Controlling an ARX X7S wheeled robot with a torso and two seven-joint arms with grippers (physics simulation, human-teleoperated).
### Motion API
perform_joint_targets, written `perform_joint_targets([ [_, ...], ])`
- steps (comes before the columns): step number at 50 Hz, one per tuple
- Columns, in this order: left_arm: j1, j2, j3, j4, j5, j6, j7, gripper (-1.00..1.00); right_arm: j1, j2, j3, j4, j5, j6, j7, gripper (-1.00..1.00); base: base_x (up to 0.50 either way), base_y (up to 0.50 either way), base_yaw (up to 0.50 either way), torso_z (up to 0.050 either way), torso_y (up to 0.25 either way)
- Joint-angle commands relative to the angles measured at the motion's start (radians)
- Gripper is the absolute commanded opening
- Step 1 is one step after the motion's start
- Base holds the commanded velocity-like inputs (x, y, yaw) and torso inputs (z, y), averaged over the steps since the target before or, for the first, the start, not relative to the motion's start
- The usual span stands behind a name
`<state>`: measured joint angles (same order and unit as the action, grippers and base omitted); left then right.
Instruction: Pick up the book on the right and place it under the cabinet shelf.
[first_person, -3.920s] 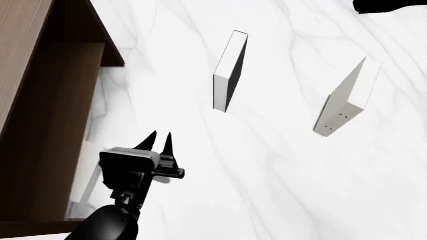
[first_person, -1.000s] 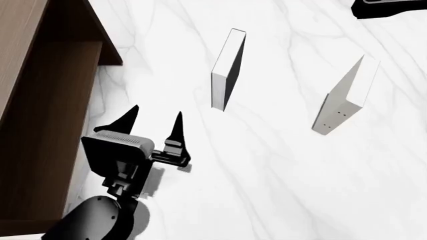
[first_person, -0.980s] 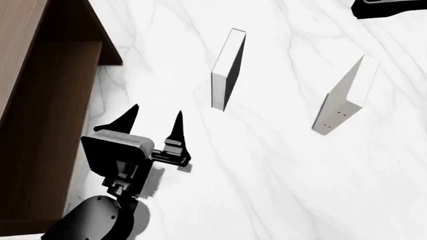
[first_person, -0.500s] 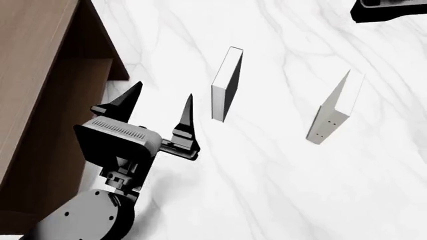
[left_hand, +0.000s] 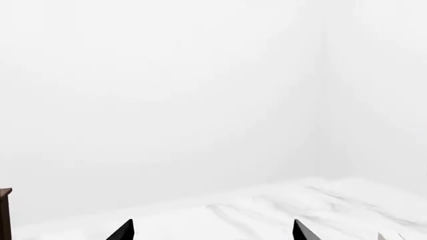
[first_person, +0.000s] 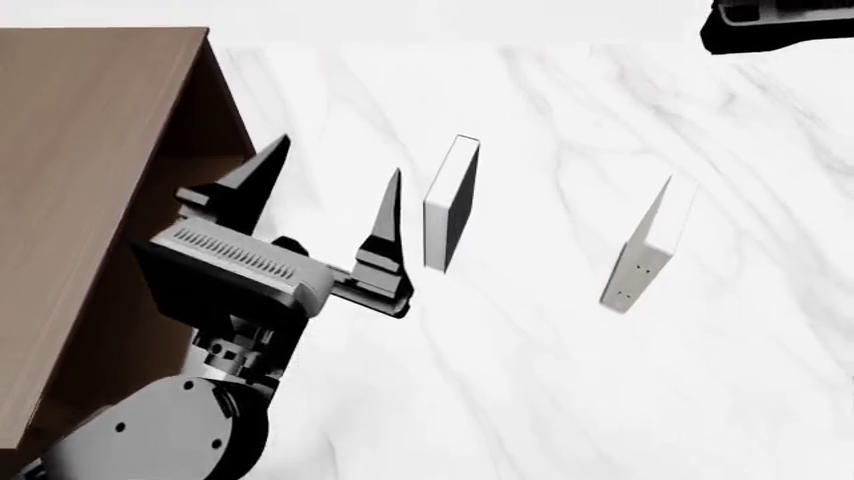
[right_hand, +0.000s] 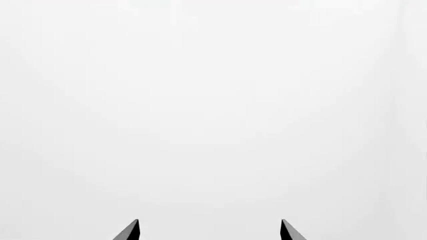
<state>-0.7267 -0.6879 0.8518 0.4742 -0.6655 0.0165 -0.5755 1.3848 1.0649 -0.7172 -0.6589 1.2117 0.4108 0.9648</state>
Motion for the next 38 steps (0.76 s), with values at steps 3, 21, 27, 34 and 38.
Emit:
perform_joint_targets([
  [3, -0.039, -0.012, 0.001, 0.068, -0.005, -0.059, -0.026, 1.00, -0.013, 0.009, 0.004, -0.011, 0.001, -0.009, 0.001, 1.00, 0.00, 0.00, 0.00, 0.000, 0.135],
  [21, -0.157, -0.069, -0.036, 0.221, -0.078, -0.215, -0.108, 1.00, -0.039, 0.026, 0.006, -0.056, 0.003, -0.027, -0.014, 1.00, 0.00, 0.00, 0.00, 0.000, 0.135],
  [27, -0.202, -0.098, -0.059, 0.271, -0.122, -0.269, -0.143, 1.00, -0.046, 0.027, 0.006, -0.073, 0.002, -0.032, -0.016, 1.00, 0.00, 0.00, 0.00, 0.000, 0.141],
  [34, -0.261, -0.125, -0.086, 0.320, -0.180, -0.327, -0.176, 1.00, -0.065, 0.032, 0.006, -0.108, 0.006, -0.044, -0.004, 1.00, 0.00, 0.00, 0.00, 0.000, 0.159],
  [38, -0.283, -0.136, -0.098, 0.341, -0.201, -0.345, -0.190, 1.00, -0.072, 0.034, 0.004, -0.131, 0.009, -0.047, 0.003, 1.00, 0.00, 0.00, 0.00, 0.000, 0.165],
])
